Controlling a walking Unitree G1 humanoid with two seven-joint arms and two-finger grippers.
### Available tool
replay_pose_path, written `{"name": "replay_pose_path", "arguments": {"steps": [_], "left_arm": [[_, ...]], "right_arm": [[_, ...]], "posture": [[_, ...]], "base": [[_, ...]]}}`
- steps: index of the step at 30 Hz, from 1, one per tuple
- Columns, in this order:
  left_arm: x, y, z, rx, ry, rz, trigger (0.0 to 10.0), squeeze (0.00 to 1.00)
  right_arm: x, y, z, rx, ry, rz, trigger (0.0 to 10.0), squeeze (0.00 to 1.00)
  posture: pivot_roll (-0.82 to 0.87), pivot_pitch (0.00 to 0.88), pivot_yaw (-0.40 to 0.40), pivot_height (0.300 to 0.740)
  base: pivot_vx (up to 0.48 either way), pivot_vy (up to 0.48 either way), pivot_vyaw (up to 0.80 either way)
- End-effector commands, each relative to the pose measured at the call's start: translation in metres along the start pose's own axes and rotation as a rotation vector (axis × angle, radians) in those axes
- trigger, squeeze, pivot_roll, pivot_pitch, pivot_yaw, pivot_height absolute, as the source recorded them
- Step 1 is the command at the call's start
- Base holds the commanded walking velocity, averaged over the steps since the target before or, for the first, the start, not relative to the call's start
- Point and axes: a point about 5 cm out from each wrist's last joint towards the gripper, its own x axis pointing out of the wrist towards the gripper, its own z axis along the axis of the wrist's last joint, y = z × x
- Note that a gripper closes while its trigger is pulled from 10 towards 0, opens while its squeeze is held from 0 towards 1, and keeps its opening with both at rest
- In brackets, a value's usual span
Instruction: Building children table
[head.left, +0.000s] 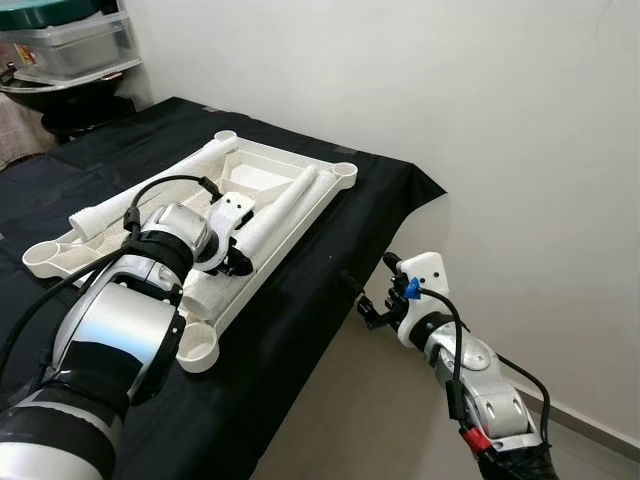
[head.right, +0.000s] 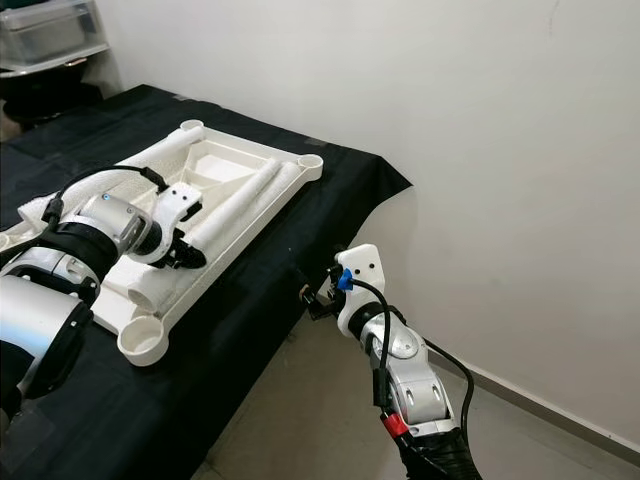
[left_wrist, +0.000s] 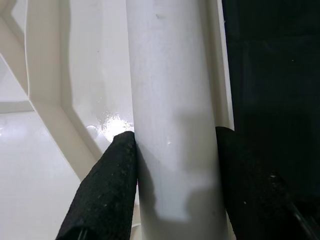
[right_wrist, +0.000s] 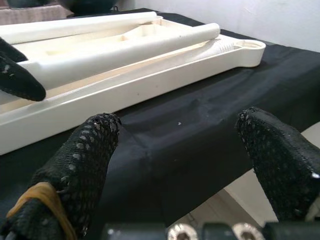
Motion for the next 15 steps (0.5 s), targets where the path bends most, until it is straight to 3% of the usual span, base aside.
{"name": "replay_pose_path", "arguments": {"steps": [1, 7, 8, 9, 10, 12, 13, 14, 15], "left_arm": [[0.007, 0.0, -0.018, -0.012, 0.064, 0.0, 0.0, 0.0], [0.006, 0.003, -0.018, -0.022, 0.051, 0.022, 0.0, 0.0], [0.004, 0.006, -0.013, -0.032, 0.004, 0.044, 0.0, 0.0], [-0.002, 0.011, 0.001, -0.051, -0.102, 0.074, 0.0, 0.0], [-0.002, 0.011, 0.001, -0.051, -0.102, 0.074, 0.0, 0.0], [-0.015, 0.018, 0.026, -0.089, -0.294, 0.102, 0.0, 0.0], [-0.021, 0.02, 0.035, -0.103, -0.366, 0.104, 0.0, 0.0], [-0.021, 0.02, 0.035, -0.103, -0.366, 0.104, 0.0, 0.0], [-0.028, 0.022, 0.045, -0.125, -0.463, 0.089, 0.0, 0.0]], "right_arm": [[-0.002, 0.0, 0.0, 0.0, 0.008, -0.003, 10.0, 0.0], [-0.002, -0.001, -0.001, -0.002, 0.009, -0.005, 10.0, 0.0], [-0.002, -0.001, -0.001, -0.003, 0.008, -0.007, 10.0, 0.0], [-0.002, -0.002, 0.0, 0.002, -0.001, -0.014, 10.0, 0.0], [-0.002, -0.002, 0.0, 0.002, -0.001, -0.014, 10.0, 0.0], [-0.001, -0.004, 0.005, 0.029, -0.033, -0.03, 10.0, 0.0], [-0.001, -0.005, 0.007, 0.047, -0.051, -0.037, 10.0, 0.0], [-0.001, -0.005, 0.007, 0.047, -0.051, -0.037, 10.0, 0.0], [-0.001, -0.007, 0.013, 0.086, -0.083, -0.046, 10.0, 0.0]], "posture": [[-0.08, 0.0, -0.018, 0.74], [-0.08, 0.0, -0.018, 0.74], [-0.08, 0.0, -0.017, 0.74], [-0.09, 0.0, -0.017, 0.74], [-0.09, 0.0, -0.017, 0.74], [-0.09, 0.0, -0.016, 0.74], [-0.09, 0.0, -0.018, 0.74], [-0.09, 0.0, -0.018, 0.74], [-0.1, 0.0, -0.021, 0.74]], "base": [[0.0, 0.0, 0.0], [0.0, 0.0, 0.0], [0.0, 0.0, 0.0], [0.0, 0.0, 0.0], [0.0, 0.0, 0.0], [0.0, 0.0, 0.0], [0.0, 0.0, 0.0], [0.0, 0.0, 0.0], [0.0, 0.0, 0.0]]}}
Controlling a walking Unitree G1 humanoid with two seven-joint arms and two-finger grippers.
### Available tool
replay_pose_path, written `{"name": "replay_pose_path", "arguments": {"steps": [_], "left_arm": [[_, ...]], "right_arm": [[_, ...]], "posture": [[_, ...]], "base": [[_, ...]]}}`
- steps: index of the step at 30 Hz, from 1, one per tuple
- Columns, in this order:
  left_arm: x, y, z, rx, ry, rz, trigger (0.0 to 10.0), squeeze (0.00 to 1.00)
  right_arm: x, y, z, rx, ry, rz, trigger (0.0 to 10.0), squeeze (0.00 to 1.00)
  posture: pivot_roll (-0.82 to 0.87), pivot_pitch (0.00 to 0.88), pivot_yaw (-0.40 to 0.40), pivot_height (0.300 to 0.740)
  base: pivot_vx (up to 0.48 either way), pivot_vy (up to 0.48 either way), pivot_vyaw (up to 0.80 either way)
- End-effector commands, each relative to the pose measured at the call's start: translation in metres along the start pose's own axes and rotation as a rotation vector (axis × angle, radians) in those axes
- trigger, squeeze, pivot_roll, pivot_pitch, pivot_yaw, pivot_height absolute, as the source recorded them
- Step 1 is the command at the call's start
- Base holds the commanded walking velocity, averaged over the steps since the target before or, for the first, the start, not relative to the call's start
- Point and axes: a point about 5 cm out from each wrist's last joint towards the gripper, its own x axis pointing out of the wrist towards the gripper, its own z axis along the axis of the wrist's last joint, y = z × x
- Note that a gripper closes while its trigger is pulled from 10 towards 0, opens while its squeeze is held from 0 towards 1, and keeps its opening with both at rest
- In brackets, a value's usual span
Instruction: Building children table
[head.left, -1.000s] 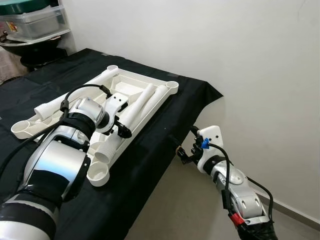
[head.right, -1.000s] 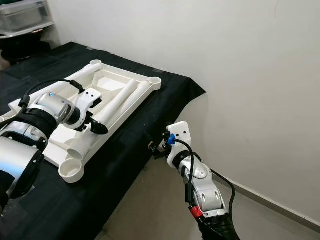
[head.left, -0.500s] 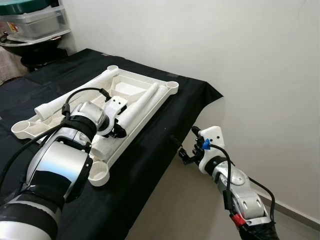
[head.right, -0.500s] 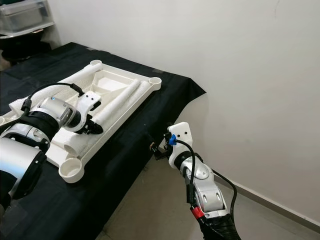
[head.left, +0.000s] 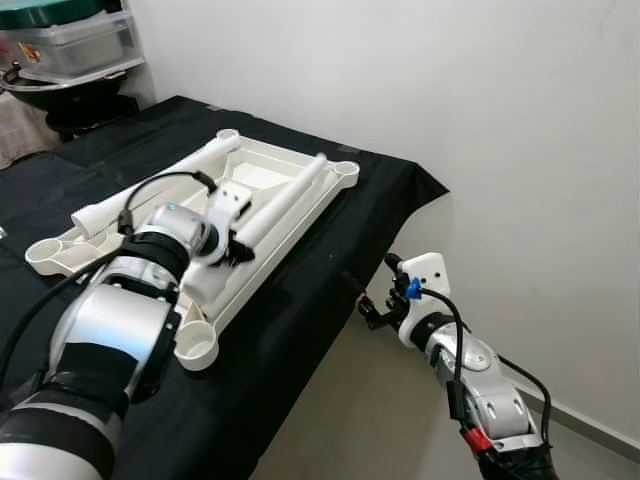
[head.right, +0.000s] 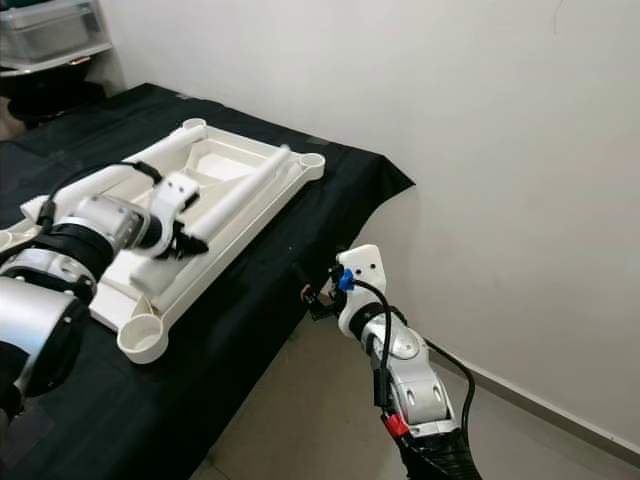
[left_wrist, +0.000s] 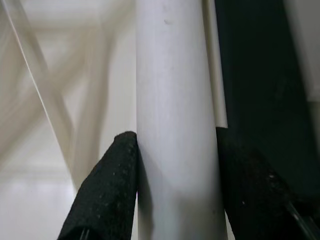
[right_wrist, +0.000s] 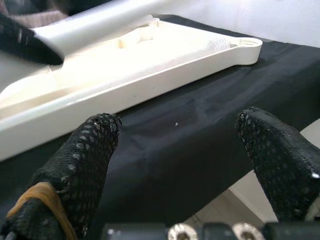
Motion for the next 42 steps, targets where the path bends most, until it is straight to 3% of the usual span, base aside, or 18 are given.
{"name": "replay_pose_path", "arguments": {"steps": [1, 3, 9, 10, 11, 13, 14, 17, 20, 21, 22, 24, 25, 27, 29, 32, 37, 42], "left_arm": [[-0.009, 0.005, 0.029, -0.019, -0.165, -0.003, 0.0, 0.0], [-0.02, 0.008, 0.045, -0.077, -0.35, -0.089, 0.0, 0.0], [-0.03, 0.008, 0.054, -0.128, -0.501, -0.2, 0.0, 0.0], [-0.036, 0.003, 0.054, -0.143, -0.555, -0.302, 0.0, 0.0], [-0.048, -0.009, 0.047, -0.128, -0.652, -0.515, 1.7, 0.0], [-0.051, -0.014, 0.043, -0.116, -0.669, -0.575, 1.7, 0.0], [-0.054, -0.022, 0.034, -0.077, -0.685, -0.642, 10.0, 0.0], [-0.058, -0.039, 0.016, -0.035, -0.698, -0.745, 10.0, 0.0], [-0.06, -0.047, 0.009, -0.038, -0.713, -0.784, 10.0, 0.0], [-0.061, -0.053, 0.004, -0.062, -0.733, -0.808, 10.0, 0.0], [-0.061, -0.058, 0.0, -0.083, -0.754, -0.819, 10.0, 0.0], [-0.061, -0.058, 0.0, -0.083, -0.754, -0.819, 10.0, 0.0], [-0.063, -0.062, -0.003, -0.097, -0.78, -0.837, 10.0, 0.0], [-0.063, -0.062, -0.003, -0.097, -0.78, -0.837, 10.0, 0.0], [-0.069, -0.07, -0.006, -0.114, -0.819, -0.891, 10.0, 0.0], [-0.076, -0.075, -0.007, -0.111, -0.831, -0.943, 10.0, 0.0], [-0.091, -0.087, -0.021, -0.076, -0.812, -1.041, 10.0, 0.0], [-0.097, -0.091, -0.025, -0.069, -0.803, -1.067, 10.0, 0.0]], "right_arm": [[0.001, -0.002, 0.013, 0.048, -0.069, -0.011, 10.0, 0.0], [0.003, -0.004, 0.027, 0.129, -0.133, -0.001, 10.0, 0.0], [0.003, -0.006, 0.04, 0.21, -0.196, 0.03, 10.0, 0.0], [0.003, -0.006, 0.051, 0.261, -0.244, 0.082, 10.0, 0.0], [0.0, -0.003, 0.078, 0.346, -0.368, 0.223, 10.0, 0.0], [-0.002, -0.002, 0.087, 0.368, -0.407, 0.271, 10.0, 0.0], [-0.006, -0.004, 0.102, 0.401, -0.476, 0.339, 10.0, 0.0], [-0.016, -0.013, 0.12, 0.464, -0.57, 0.436, 10.0, 0.0], [-0.021, -0.019, 0.126, 0.497, -0.602, 0.471, 10.0, 0.0], [-0.026, -0.024, 0.126, 0.504, -0.608, 0.52, 10.0, 1.0], [-0.034, -0.024, 0.125, 0.468, -0.589, 0.604, 10.0, 1.0], [-0.034, -0.024, 0.125, 0.468, -0.589, 0.604, 10.0, 1.0], [-0.041, -0.018, 0.122, 0.389, -0.535, 0.708, 10.0, 1.0], [-0.041, -0.018, 0.122, 0.389, -0.535, 0.708, 10.0, 1.0], [-0.051, -0.002, 0.116, 0.299, -0.426, 0.894, 10.0, 1.0], [-0.052, 0.004, 0.114, 0.292, -0.382, 0.965, 10.0, 1.0], [-0.048, 0.004, 0.11, 0.29, -0.343, 0.971, 10.0, 1.0], [-0.046, 0.0, 0.111, 0.295, -0.336, 0.974, 10.0, 1.0]], "posture": [[-0.1, 0.0, -0.021, 0.74], [-0.1, 0.0, -0.027, 0.74], [-0.09, 0.0, -0.03, 0.74], [-0.1, 0.0, -0.027, 0.74], [-0.11, 0.0, -0.022, 0.74], [-0.11, 0.0, -0.022, 0.74], [-0.11, 0.0, -0.02, 0.74], [-0.12, 0.0, -0.019, 0.74], [-0.12, 0.0, -0.018, 0.74], [-0.13, 0.0, -0.019, 0.74], [-0.13, 0.0, -0.026, 0.74], [-0.13, 0.0, -0.026, 0.74], [-0.13, 0.0, -0.027, 0.74], [-0.13, 0.0, -0.027, 0.74], [-0.14, 0.0, -0.033, 0.74], [-0.14, 0.0, -0.035, 0.74], [-0.14, 0.0, -0.033, 0.74], [-0.13, 0.0, -0.032, 0.74]], "base": [[0.0, 0.0, 0.0], [0.0, 0.0, 0.0], [0.0, 0.0, 0.0], [0.0, 0.0, 0.0], [0.0, 0.0, 0.0], [0.0, 0.0, 0.0], [0.0, 0.0, 0.0], [0.0, 0.0, 0.0], [0.0, 0.0, 0.0], [0.0, 0.0, 0.0], [0.0, 0.0, 0.0], [0.0, 0.0, 0.0], [0.0, 0.0, 0.0], [0.0, 0.0, 0.0], [0.0, 0.0, 0.0], [0.0, 0.0, 0.0], [0.0, 0.0, 0.0], [0.0, 0.0, 0.0]]}}
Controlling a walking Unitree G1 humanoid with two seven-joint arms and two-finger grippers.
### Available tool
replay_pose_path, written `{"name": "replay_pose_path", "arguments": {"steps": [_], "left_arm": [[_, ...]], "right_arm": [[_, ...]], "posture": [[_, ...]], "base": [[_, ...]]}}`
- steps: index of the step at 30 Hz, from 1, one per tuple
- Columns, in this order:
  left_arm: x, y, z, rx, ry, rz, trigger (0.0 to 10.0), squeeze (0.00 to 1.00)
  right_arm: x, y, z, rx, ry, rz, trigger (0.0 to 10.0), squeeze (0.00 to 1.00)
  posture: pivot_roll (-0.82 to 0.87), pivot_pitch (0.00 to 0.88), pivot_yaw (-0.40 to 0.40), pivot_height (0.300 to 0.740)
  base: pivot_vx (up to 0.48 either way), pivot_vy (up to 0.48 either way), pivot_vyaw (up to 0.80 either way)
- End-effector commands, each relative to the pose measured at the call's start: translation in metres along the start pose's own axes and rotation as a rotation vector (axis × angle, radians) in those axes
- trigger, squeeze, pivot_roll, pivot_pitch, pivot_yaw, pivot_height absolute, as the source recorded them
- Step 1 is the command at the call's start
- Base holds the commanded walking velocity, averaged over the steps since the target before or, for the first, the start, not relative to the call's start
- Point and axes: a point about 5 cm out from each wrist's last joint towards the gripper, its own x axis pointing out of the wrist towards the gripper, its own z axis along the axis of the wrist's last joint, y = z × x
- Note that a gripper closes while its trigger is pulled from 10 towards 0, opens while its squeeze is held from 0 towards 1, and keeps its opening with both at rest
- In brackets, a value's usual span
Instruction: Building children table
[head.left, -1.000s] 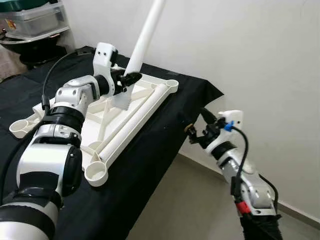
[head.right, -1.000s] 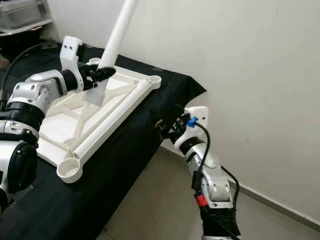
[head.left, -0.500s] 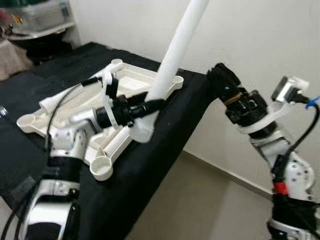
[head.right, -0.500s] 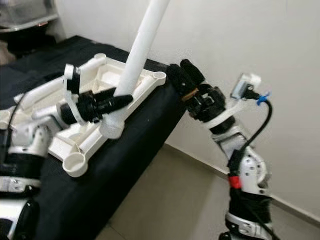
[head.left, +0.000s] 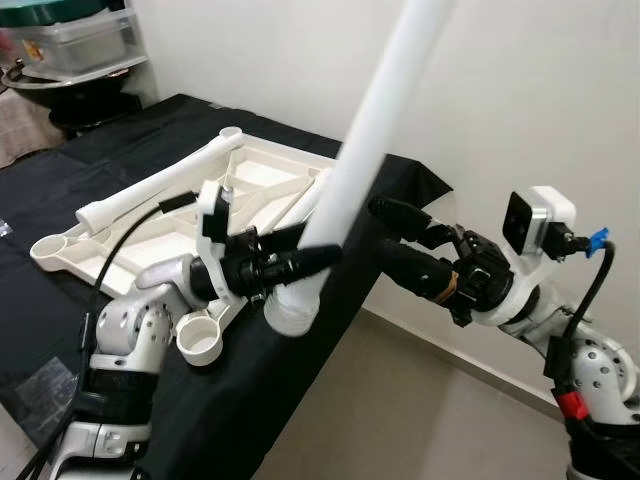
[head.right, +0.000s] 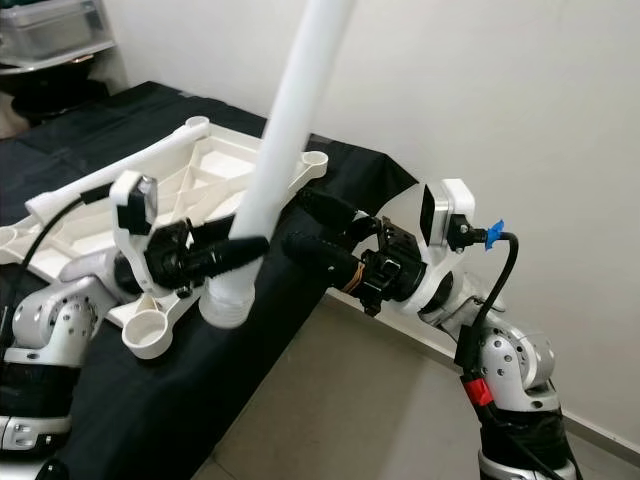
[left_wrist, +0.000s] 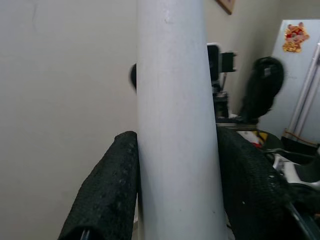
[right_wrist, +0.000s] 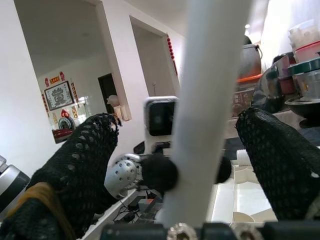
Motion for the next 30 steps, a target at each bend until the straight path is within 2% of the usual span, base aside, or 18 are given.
{"name": "replay_pose_path", "arguments": {"steps": [1, 2, 3, 4, 5, 6, 10, 15, 30], "left_arm": [[-0.001, -0.007, 0.003, 0.006, 0.0, -0.036, 10.0, 0.0], [-0.001, -0.007, 0.003, 0.006, 0.0, -0.036, 10.0, 0.0], [-0.001, -0.008, 0.004, 0.004, -0.002, -0.037, 10.0, 0.0], [-0.002, -0.009, 0.004, 0.003, -0.004, -0.038, 10.0, 0.0], [-0.002, -0.01, 0.004, 0.003, -0.004, -0.04, 10.0, 0.0], [-0.002, -0.011, 0.003, 0.001, 0.0, -0.044, 10.0, 0.0], [-0.003, -0.014, 0.001, -0.006, 0.015, -0.048, 10.0, 0.0], [0.0, -0.02, -0.002, -0.014, 0.025, -0.063, 10.0, 0.0], [0.008, -0.032, -0.003, -0.006, 0.039, -0.098, 10.0, 0.0]], "right_arm": [[0.0, -0.003, 0.004, 0.008, 0.013, 0.018, 10.0, 0.98], [0.0, -0.003, 0.004, 0.008, 0.013, 0.018, 10.0, 0.98], [-0.001, -0.003, 0.005, 0.005, 0.016, 0.014, 10.0, 0.79], [-0.002, -0.004, 0.006, 0.002, 0.018, 0.012, 10.0, 0.79], [-0.003, -0.004, 0.006, 0.002, 0.021, 0.012, 10.0, 0.51], [-0.003, -0.003, 0.007, 0.007, 0.029, 0.026, 10.0, 0.0], [-0.001, 0.002, 0.007, 0.033, 0.045, 0.076, 10.0, 0.0], [0.016, 0.007, -0.004, 0.057, 0.117, 0.133, 10.0, 0.0], [0.038, -0.003, -0.004, 0.072, 0.143, 0.151, 10.0, 0.0]], "posture": [[-0.13, 0.0, -0.035, 0.74], [-0.13, 0.0, -0.035, 0.74], [-0.13, 0.0, -0.035, 0.74], [-0.13, 0.0, -0.035, 0.74], [-0.12, 0.0, -0.039, 0.74], [-0.12, 0.0, -0.038, 0.74], [-0.12, 0.0, -0.038, 0.74], [-0.13, 0.0, -0.035, 0.74], [-0.13, 0.0, -0.043, 0.74]], "base": [[0.0, 0.0, 0.0], [0.0, 0.0, 0.0], [0.0, 0.0, 0.0], [0.0, 0.0, 0.0], [0.0, 0.0, 0.0], [0.0, 0.0, 0.0], [0.0, 0.0, 0.0], [0.0, 0.0, 0.0], [0.0, 0.0, 0.0]]}}
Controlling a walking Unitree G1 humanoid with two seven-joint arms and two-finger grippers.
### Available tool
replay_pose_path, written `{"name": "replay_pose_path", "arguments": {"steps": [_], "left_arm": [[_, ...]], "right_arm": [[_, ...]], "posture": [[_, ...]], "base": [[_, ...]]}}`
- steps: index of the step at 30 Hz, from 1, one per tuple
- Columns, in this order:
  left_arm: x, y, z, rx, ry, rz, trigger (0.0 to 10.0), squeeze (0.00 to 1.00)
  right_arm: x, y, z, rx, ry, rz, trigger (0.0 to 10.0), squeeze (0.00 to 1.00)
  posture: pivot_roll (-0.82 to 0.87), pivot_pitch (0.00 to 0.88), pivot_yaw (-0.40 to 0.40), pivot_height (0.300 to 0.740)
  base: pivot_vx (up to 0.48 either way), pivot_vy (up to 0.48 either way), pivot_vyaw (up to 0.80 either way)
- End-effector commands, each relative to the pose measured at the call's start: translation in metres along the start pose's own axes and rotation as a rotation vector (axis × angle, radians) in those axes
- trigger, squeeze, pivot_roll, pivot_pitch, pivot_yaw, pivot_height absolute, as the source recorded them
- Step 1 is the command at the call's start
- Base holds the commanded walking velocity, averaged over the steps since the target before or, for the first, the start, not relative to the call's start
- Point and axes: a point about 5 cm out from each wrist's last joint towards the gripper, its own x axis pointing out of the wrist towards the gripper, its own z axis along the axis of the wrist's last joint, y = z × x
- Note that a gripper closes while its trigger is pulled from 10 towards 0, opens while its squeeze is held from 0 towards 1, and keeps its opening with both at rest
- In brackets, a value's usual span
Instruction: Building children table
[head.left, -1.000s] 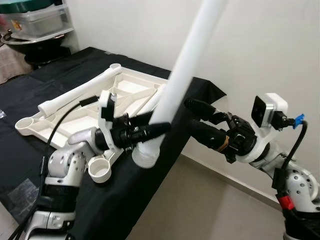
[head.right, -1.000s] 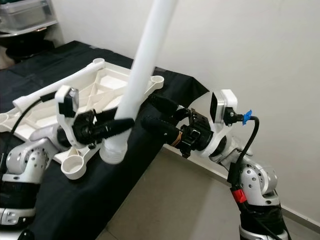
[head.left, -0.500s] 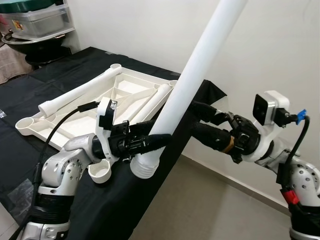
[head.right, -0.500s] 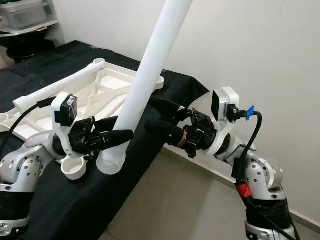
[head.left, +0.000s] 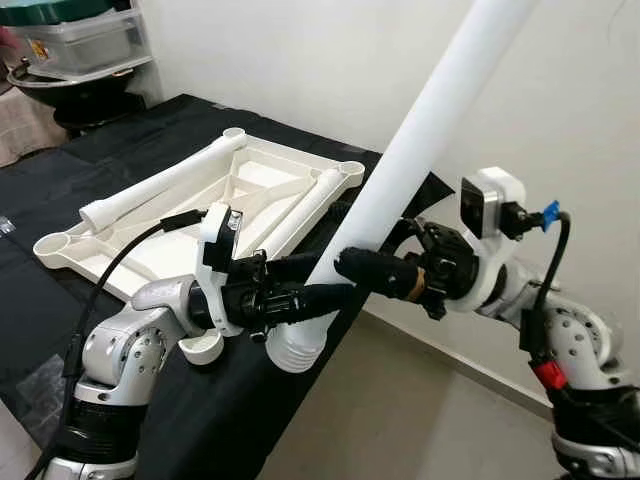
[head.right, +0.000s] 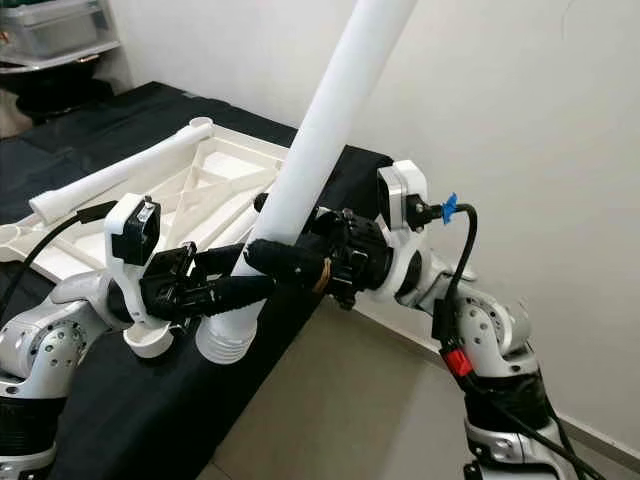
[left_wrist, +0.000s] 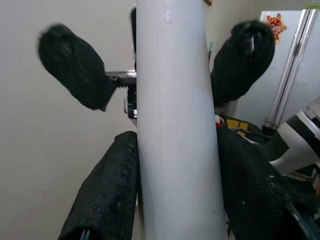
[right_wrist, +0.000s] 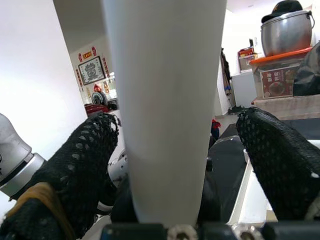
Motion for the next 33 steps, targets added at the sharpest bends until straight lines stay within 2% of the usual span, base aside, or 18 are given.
{"name": "replay_pose_path", "arguments": {"steps": [1, 9, 15, 16, 17, 18, 19, 21, 22, 23, 33], "left_arm": [[0.003, -0.003, 0.001, 0.004, -0.008, -0.018, 10.0, 0.0], [0.005, -0.001, 0.003, 0.008, -0.007, -0.014, 10.0, 0.0], [0.008, 0.0, 0.001, 0.006, -0.009, -0.015, 10.0, 0.0], [0.01, 0.0, 0.0, 0.004, -0.009, -0.019, 10.0, 0.0], [0.01, 0.0, 0.0, 0.004, -0.009, -0.019, 10.0, 0.0], [0.01, -0.001, -0.001, 0.001, -0.006, -0.022, 10.0, 0.0], [0.01, -0.001, -0.001, 0.001, -0.006, -0.022, 10.0, 0.0], [0.011, -0.001, -0.002, -0.003, -0.004, -0.025, 10.0, 0.0], [0.011, -0.001, -0.002, -0.003, -0.004, -0.025, 10.0, 0.0], [0.011, -0.001, -0.002, -0.004, -0.002, -0.028, 10.0, 0.0], [0.01, 0.0, -0.003, 0.001, 0.008, -0.024, 10.0, 0.0]], "right_arm": [[0.005, 0.0, -0.004, 0.025, 0.051, 0.024, 10.0, 0.0], [0.012, 0.002, -0.007, 0.066, 0.111, 0.067, 10.0, 0.0], [0.022, 0.002, -0.003, 0.077, 0.067, 0.065, 10.0, 0.0], [0.028, 0.003, -0.003, 0.083, 0.024, 0.064, 7.7, 0.0], [0.028, 0.003, -0.003, 0.083, 0.024, 0.064, 7.7, 0.0], [0.031, 0.003, -0.004, 0.086, 0.003, 0.059, 4.5, 0.0], [0.031, 0.003, -0.004, 0.086, 0.003, 0.059, 4.5, 0.0], [0.035, 0.003, -0.004, 0.091, -0.021, 0.054, 2.2, 0.0], [0.035, 0.003, -0.004, 0.091, -0.021, 0.054, 2.2, 0.0], [0.037, 0.004, -0.005, 0.092, -0.025, 0.054, 0.2, 0.0], [0.036, 0.008, -0.008, 0.098, 0.007, 0.056, 0.0, 0.0]], "posture": [[-0.13, 0.0, -0.047, 0.74], [-0.14, 0.0, -0.048, 0.74], [-0.14, 0.0, -0.052, 0.74], [-0.14, 0.0, -0.049, 0.74], [-0.14, 0.0, -0.049, 0.74], [-0.14, 0.0, -0.049, 0.74], [-0.14, 0.0, -0.049, 0.74], [-0.14, 0.0, -0.047, 0.74], [-0.14, 0.0, -0.047, 0.74], [-0.14, 0.0, -0.047, 0.74], [-0.14, 0.0, -0.048, 0.74]], "base": [[0.0, 0.0, 0.0], [0.0, 0.0, 0.0], [0.0, 0.0, 0.0], [0.0, 0.0, 0.0], [0.0, 0.0, 0.0], [0.0, 0.0, 0.0], [0.0, 0.0, 0.0], [0.0, 0.0, 0.0], [0.0, 0.0, 0.0], [0.0, 0.0, 0.0], [0.0, 0.0, 0.0]]}}
